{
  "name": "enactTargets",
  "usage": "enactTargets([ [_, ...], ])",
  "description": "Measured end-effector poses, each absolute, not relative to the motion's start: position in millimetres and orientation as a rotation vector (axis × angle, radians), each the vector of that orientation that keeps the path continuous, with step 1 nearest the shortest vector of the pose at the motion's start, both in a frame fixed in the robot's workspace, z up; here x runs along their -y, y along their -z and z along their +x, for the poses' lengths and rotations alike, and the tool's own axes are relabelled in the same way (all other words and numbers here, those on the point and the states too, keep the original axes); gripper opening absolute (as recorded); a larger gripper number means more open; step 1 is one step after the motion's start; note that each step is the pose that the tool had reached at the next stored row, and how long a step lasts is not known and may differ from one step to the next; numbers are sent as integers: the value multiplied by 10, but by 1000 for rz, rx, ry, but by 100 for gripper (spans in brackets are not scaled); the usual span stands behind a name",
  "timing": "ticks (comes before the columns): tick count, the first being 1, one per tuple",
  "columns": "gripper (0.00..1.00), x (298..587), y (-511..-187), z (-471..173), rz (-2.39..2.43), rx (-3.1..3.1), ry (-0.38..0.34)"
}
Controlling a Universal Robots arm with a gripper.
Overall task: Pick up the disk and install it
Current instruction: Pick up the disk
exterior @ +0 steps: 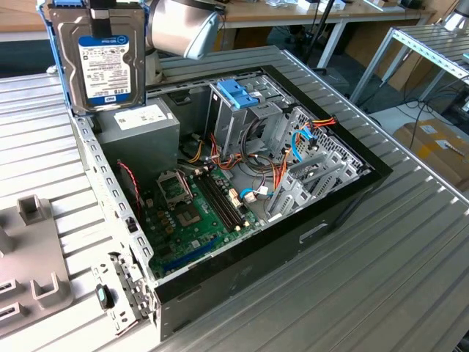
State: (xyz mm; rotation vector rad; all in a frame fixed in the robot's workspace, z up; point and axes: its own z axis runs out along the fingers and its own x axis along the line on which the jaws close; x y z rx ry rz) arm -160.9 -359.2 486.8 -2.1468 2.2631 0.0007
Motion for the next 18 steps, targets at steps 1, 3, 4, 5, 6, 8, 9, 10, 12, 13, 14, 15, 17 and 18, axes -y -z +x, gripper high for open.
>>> enactTargets([
  [1, 35, 3592, -4868, -1588, -2147, -2263, -1],
  [3, 35, 3592, -4868, -1525, -2147, -2263, -1],
  [4, 35, 3592, -4868, -1492, -2147, -2263, -1],
  [5, 35, 3591, -4868, -1445, -2147, -2263, -1],
  [6, 35, 3591, -4868, -1395, -2147, -2263, -1],
  [8, 35, 3590, -4868, -1345, -2147, -2263, -1],
  [9, 35, 3589, -4868, -1309, -2147, -2263, -1],
  [10, 35, 3588, -4868, -1276, -2147, -2263, -1],
  [12, 35, 3587, -4868, -1210, -2147, -2263, -1],
  [13, 35, 3586, -4868, -1163, -2147, -2263, -1],
  [14, 35, 3585, -4868, -1137, -2147, -2263, -1],
  [15, 35, 3584, -4868, -1110, -2147, -2263, -1],
  [17, 35, 3583, -4868, -1059, -2147, -2263, -1],
  [18, 35, 3582, -4868, -1028, -2147, -2263, -1],
])
